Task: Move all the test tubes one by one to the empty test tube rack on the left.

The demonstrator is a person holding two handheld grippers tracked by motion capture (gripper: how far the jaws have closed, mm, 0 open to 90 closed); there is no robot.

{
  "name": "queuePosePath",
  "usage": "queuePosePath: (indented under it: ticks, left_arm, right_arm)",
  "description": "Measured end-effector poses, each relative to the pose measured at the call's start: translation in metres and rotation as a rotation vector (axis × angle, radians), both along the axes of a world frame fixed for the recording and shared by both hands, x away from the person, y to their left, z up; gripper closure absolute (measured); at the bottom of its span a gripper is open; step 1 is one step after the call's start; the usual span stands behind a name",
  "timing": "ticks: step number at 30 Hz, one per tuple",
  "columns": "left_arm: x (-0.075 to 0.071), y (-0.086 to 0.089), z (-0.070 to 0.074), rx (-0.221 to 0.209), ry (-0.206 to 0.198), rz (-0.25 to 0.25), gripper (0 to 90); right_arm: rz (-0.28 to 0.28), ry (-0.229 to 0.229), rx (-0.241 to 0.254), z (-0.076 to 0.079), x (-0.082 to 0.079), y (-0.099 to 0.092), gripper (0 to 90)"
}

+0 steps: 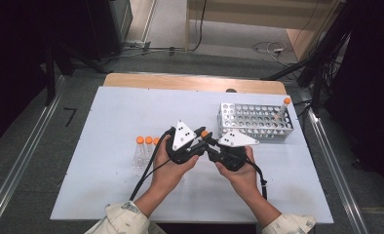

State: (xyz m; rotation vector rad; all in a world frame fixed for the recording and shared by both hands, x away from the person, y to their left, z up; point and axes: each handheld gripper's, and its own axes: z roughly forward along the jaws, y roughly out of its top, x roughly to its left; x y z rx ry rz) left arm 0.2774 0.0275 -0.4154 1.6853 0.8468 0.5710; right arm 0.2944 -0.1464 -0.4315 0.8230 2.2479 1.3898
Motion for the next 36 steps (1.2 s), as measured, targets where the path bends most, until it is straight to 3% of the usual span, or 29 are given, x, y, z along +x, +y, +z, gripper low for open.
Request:
queuePosePath:
  ticks: [7,12,16,24,36]
  left_arm:
    - [0.0,0.001,0.001,-0.002,0.002,-0.002,70.9]
    - [-0.001,0.003,0.005,-0.005,-0.002,0.002,71.0]
    - [-0.003,0.008,0.012,-0.02,-0.002,0.003,71.0]
    - [-0.008,0.02,0.029,-0.026,-0.006,0.003,70.9]
    - [-0.017,0.07,0.033,-0.04,-0.022,0.106,71.0]
  right_arm:
    - [0.003,0.001,0.004,0.0,0.0,0.0,69.6]
    - [0.016,0.01,0.026,0.0,-0.002,0.003,41.3]
    - [0.016,0.015,0.033,0.0,-0.002,0.003,31.5]
    - [0.023,0.026,0.038,-0.001,0.0,-0.001,28.8]
    - [0.002,0.041,0.039,-0.003,0.001,-0.009,29.7]
